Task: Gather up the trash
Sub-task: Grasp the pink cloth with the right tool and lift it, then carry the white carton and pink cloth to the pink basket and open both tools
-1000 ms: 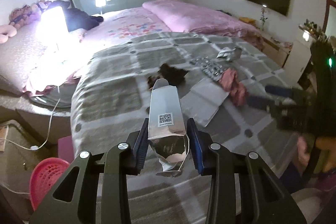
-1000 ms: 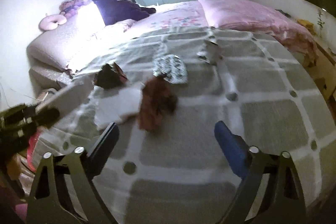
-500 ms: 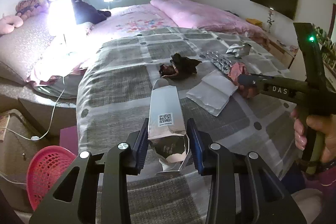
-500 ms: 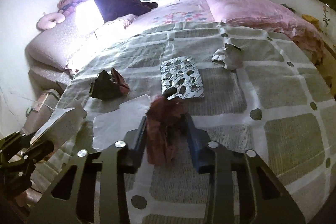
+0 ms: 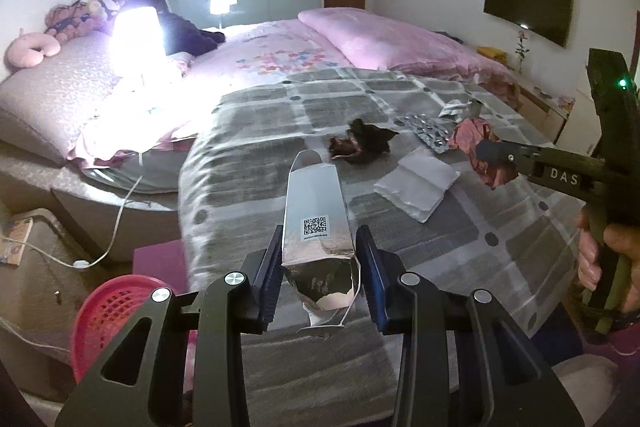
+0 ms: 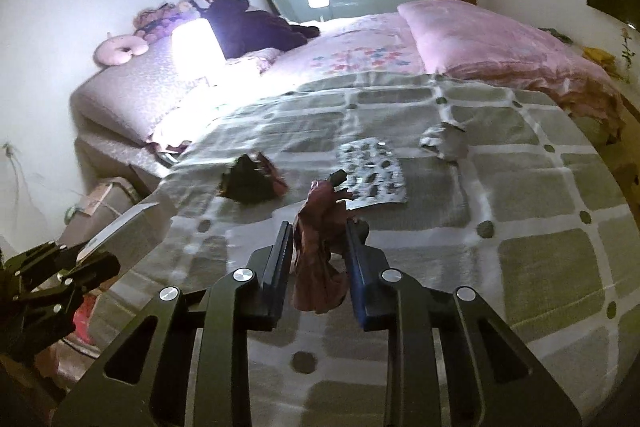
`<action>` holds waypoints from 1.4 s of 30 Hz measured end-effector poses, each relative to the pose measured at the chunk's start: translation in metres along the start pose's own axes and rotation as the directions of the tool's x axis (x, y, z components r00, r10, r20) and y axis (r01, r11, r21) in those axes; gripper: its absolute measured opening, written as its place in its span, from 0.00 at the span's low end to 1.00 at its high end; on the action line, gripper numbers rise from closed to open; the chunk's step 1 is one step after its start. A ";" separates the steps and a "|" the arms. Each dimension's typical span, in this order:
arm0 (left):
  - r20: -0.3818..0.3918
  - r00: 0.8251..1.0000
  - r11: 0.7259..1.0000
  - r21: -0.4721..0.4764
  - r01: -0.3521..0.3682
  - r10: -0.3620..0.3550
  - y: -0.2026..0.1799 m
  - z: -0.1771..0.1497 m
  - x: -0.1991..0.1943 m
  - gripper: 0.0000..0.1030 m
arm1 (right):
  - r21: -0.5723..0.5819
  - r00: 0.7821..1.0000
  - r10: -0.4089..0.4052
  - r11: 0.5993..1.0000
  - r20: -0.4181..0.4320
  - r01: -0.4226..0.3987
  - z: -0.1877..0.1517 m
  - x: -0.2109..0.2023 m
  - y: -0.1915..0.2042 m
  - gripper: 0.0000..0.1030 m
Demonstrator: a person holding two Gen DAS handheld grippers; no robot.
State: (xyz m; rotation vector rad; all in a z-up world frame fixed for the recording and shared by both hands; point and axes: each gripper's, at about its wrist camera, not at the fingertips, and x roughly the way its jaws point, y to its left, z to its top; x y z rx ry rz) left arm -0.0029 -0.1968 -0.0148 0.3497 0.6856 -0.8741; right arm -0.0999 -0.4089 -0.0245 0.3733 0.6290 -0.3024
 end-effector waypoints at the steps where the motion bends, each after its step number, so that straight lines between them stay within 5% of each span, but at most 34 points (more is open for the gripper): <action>1: 0.002 1.000 1.000 -0.006 -0.008 0.008 0.004 -0.001 -0.004 0.33 | -0.008 1.000 0.012 1.000 -0.004 -0.012 -0.001 0.001 0.005 0.25; 17: -0.008 0.988 0.975 -0.161 -0.153 0.153 0.075 -0.031 -0.045 0.33 | -0.157 0.983 0.159 0.973 -0.087 -0.171 -0.008 0.023 0.099 0.25; 32: -0.116 0.945 0.892 -0.311 -0.327 0.306 0.140 -0.084 -0.059 0.33 | -0.273 0.944 0.262 0.911 -0.198 -0.310 -0.022 0.049 0.187 0.25; 42: -0.160 0.934 0.867 -0.349 -0.357 0.320 0.158 -0.096 -0.052 0.33 | -0.335 0.910 0.315 0.855 -0.270 -0.396 -0.032 0.065 0.247 0.25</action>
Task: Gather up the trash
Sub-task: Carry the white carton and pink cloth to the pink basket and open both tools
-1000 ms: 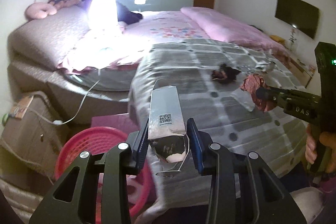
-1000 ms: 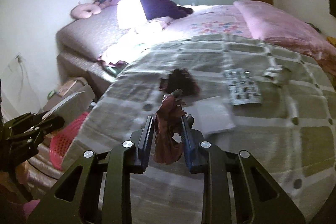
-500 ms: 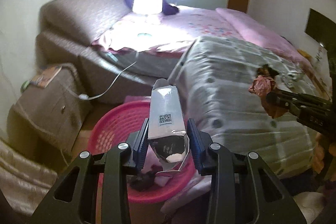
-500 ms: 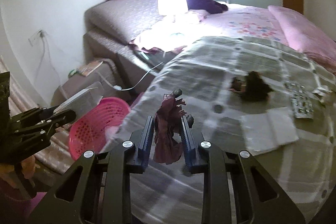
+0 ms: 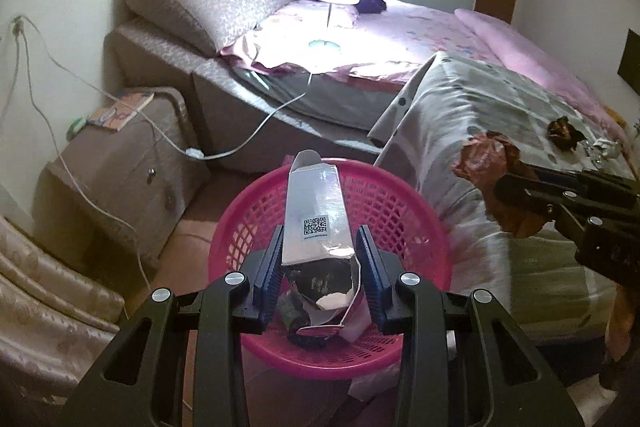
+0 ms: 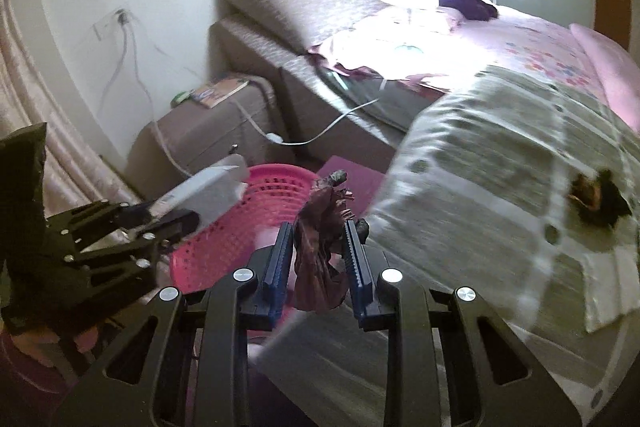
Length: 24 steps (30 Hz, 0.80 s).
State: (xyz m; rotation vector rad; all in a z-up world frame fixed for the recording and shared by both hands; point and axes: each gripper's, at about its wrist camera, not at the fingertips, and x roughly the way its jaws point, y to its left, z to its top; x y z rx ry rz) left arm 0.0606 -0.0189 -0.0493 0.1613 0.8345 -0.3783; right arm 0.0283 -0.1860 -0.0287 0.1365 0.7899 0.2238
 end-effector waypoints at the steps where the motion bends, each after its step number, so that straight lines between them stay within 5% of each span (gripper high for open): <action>1: -0.011 1.000 1.000 -0.007 0.002 -0.002 0.002 -0.001 0.003 0.33 | -0.005 1.000 0.005 1.000 -0.005 -0.005 0.001 0.002 0.004 0.25; 15: -0.056 0.998 1.000 -0.006 -0.017 0.017 0.004 -0.007 0.019 0.35 | -0.011 0.997 0.025 1.000 -0.075 -0.026 -0.001 0.033 0.013 0.26; 20: -0.043 0.998 0.999 -0.007 -0.042 0.041 0.005 -0.007 0.017 0.55 | 0.010 0.997 0.029 1.000 -0.068 -0.028 -0.001 0.031 0.010 0.42; 24: -0.037 0.998 0.998 -0.018 -0.055 0.055 0.007 -0.006 0.017 0.62 | 0.018 0.998 0.032 0.999 -0.058 -0.031 -0.002 0.027 0.009 0.45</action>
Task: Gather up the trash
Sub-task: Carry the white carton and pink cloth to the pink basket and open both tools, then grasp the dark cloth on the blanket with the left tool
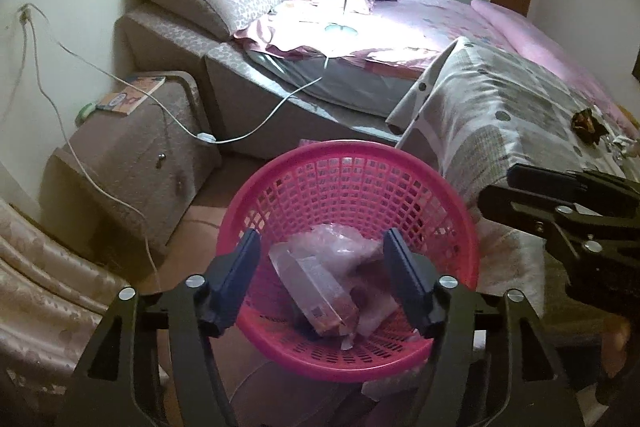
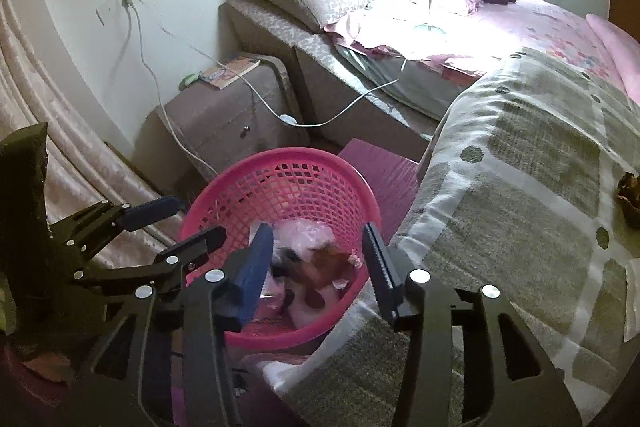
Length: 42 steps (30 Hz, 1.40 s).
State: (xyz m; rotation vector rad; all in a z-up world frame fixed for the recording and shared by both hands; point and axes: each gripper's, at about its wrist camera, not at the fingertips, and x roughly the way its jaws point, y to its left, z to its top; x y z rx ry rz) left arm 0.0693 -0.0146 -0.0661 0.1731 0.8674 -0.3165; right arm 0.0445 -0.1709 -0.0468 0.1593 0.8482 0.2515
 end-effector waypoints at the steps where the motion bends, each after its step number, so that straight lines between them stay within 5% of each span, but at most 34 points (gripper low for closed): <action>1: 0.000 1.000 1.000 -0.005 -0.001 0.002 0.001 0.000 0.000 0.63 | 0.002 1.000 0.000 1.000 0.002 0.000 0.000 -0.001 0.000 0.46; 20: 0.100 0.995 0.998 0.053 0.020 -0.025 -0.023 0.001 -0.019 0.72 | 0.109 0.990 -0.101 0.990 0.101 0.090 -0.028 -0.054 -0.052 0.67; 32: 0.089 0.989 0.977 0.187 0.101 -0.120 -0.081 0.011 -0.020 0.75 | 0.289 0.932 -0.336 0.913 0.135 0.287 -0.084 -0.119 -0.146 0.71; 42: 0.074 0.966 0.921 0.325 0.213 -0.250 -0.168 0.043 -0.013 0.76 | 0.405 0.879 -0.462 0.830 0.116 0.383 -0.121 -0.145 -0.199 0.71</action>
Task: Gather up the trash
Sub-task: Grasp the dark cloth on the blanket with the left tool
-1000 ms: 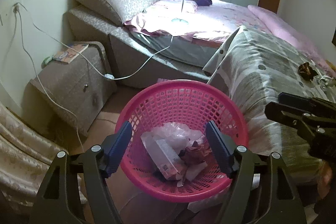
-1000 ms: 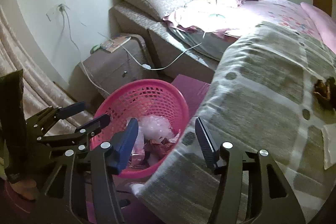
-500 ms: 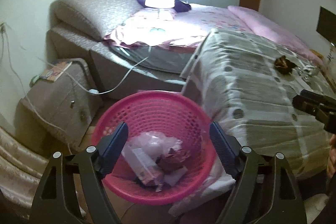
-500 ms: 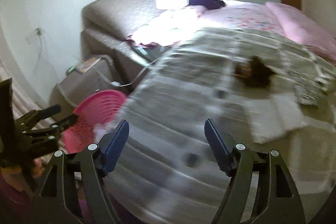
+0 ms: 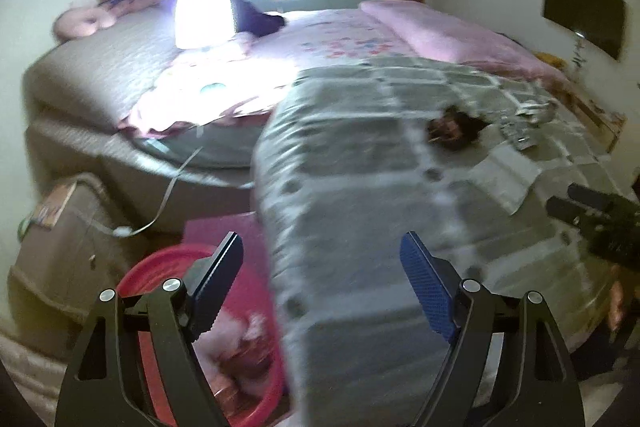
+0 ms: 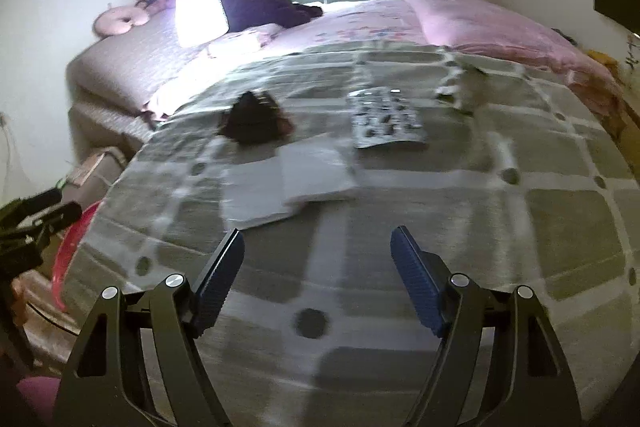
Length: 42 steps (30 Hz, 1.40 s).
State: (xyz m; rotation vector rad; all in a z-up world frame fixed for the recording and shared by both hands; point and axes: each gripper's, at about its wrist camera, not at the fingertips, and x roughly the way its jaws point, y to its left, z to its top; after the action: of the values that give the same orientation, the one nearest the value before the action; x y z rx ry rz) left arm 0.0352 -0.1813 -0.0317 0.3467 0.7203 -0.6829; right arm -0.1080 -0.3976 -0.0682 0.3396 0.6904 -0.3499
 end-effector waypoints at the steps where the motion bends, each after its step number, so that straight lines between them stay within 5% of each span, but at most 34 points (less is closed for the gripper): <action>1: 0.001 1.000 1.000 0.001 0.013 -0.013 -0.005 0.005 0.003 0.76 | 0.005 1.000 -0.004 1.000 0.001 0.004 0.000 0.001 -0.002 0.71; 11: -0.023 0.993 0.993 0.035 0.116 -0.115 -0.059 0.054 0.049 0.77 | 0.006 1.000 -0.010 1.000 0.017 0.010 -0.006 0.001 -0.013 0.72; 31: -0.105 0.986 0.988 0.071 0.139 -0.131 -0.108 0.091 0.124 0.76 | -0.017 0.999 -0.009 1.000 0.038 0.010 -0.008 0.000 -0.010 0.76; 36: -0.116 0.986 0.988 0.091 0.127 -0.116 -0.109 0.088 0.129 0.41 | -0.019 0.999 -0.008 1.000 0.039 0.009 -0.008 0.000 -0.010 0.76; 42: -0.095 0.987 0.988 0.076 0.135 -0.127 -0.103 0.088 0.119 0.37 | -0.017 0.999 -0.006 1.000 0.039 0.007 -0.008 0.000 -0.011 0.76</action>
State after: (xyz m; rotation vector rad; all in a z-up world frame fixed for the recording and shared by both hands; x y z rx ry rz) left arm 0.0742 -0.3553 -0.0593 0.4100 0.8076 -0.8270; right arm -0.1174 -0.4040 -0.0758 0.3134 0.6564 -0.3554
